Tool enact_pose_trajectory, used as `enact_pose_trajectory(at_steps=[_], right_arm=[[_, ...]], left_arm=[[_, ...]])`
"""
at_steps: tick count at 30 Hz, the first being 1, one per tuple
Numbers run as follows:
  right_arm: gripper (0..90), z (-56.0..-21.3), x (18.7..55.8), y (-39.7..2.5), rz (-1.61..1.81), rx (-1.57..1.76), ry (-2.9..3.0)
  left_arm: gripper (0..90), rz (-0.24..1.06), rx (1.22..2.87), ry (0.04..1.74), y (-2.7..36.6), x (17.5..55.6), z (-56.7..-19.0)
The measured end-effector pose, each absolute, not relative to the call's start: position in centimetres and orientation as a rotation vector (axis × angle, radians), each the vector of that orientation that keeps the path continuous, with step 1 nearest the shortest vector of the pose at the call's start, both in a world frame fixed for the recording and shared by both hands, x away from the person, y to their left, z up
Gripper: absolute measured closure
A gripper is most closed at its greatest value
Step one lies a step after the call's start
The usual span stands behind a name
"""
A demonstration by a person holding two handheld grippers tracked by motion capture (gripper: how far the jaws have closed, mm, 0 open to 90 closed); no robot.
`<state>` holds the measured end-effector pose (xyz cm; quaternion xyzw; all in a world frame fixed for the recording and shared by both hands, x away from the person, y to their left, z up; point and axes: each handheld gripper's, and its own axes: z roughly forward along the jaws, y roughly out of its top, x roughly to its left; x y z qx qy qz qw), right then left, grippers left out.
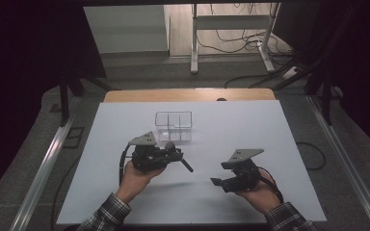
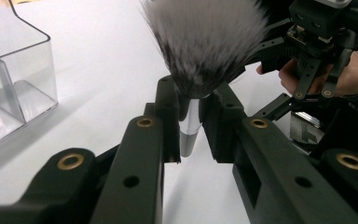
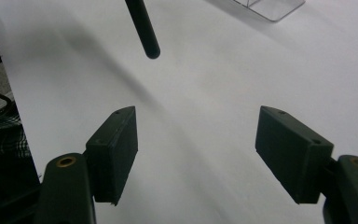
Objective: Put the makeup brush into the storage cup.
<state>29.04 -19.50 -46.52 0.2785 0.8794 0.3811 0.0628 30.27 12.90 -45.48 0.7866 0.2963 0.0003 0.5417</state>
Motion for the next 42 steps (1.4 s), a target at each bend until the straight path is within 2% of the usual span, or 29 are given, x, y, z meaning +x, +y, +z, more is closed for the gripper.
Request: enact_pose_trajectory(at_steps=[11,15,23,42], right_arm=[[28.5,-46.4,28.7,-20.1,1.150,0.834,2.657],[24.3,-46.5,28.8,-20.5,1.144,0.845,2.663],[9.9,-46.9,28.8,-21.1,1.159,0.882,2.658],[1.5,-47.3,28.4,-23.5,1.057,0.955,2.629]], left_arm=[[76.8,0.006,1.876,0.705,13.2,30.5,-45.4],[76.7,0.017,1.879,0.707,13.2,30.5,-45.2],[76.7,0.036,1.879,0.711,13.5,30.7,-44.8],[76.6,0.098,1.907,0.696,13.2,32.1,-43.4]])
